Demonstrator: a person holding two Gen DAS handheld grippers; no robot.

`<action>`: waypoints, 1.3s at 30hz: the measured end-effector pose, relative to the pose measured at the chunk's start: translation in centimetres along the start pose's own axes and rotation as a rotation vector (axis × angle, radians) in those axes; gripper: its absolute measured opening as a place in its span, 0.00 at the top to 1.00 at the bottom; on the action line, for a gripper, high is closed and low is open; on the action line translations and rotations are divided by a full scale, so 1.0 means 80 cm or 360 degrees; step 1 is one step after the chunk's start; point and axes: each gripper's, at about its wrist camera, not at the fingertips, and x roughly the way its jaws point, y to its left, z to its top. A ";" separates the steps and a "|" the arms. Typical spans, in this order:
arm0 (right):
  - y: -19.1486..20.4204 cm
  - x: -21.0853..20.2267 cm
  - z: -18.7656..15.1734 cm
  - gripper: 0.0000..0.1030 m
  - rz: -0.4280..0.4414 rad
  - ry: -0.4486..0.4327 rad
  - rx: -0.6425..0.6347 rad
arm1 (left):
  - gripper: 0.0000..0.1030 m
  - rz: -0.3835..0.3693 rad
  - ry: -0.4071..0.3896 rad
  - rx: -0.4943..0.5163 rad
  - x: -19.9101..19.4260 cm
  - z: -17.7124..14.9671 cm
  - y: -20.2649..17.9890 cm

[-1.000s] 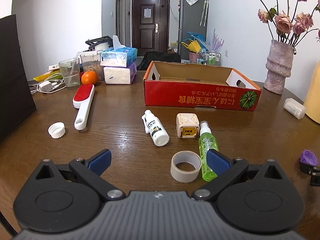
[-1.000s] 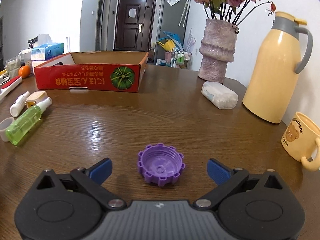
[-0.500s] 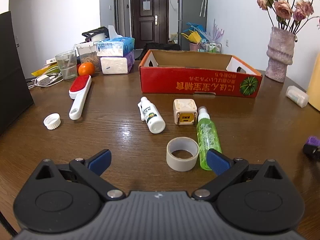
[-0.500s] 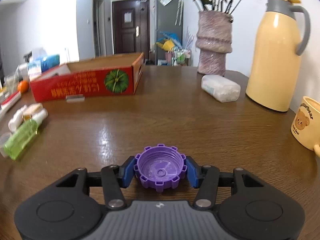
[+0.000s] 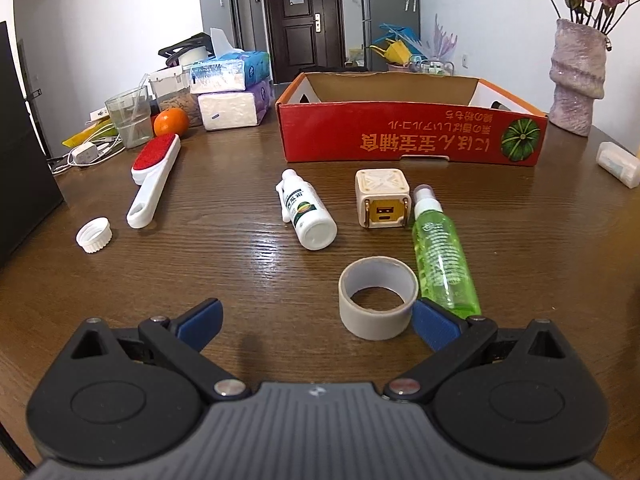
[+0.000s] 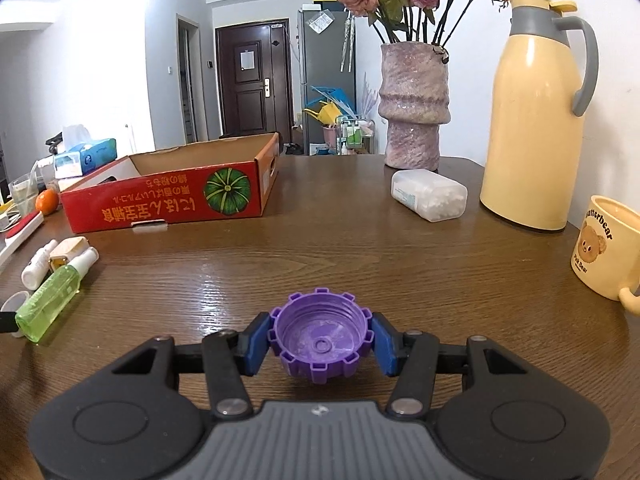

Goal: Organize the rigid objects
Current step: 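Grasp the tape roll with the left tool while the right tool grasps the purple cap, then carry the tape roll and purple cap over the cardboard box with both tools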

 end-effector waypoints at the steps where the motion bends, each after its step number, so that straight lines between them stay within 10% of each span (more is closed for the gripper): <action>1: 0.000 0.000 0.000 0.49 0.0000 -0.0001 -0.0001 | 0.00 -0.0001 -0.0002 -0.0001 0.002 0.001 0.000; 7: 0.001 -0.001 -0.001 0.49 0.0000 -0.0002 -0.0004 | 0.02 -0.0013 -0.0032 0.0032 0.010 0.004 -0.006; 14: 0.004 -0.001 0.000 0.50 0.0002 0.0000 -0.0019 | 0.57 -0.0169 -0.0021 0.0079 0.018 0.004 -0.013; 39: 0.016 0.005 0.006 0.49 -0.0036 0.0019 -0.0055 | 0.57 -0.0248 -0.0170 0.0054 -0.018 0.011 -0.001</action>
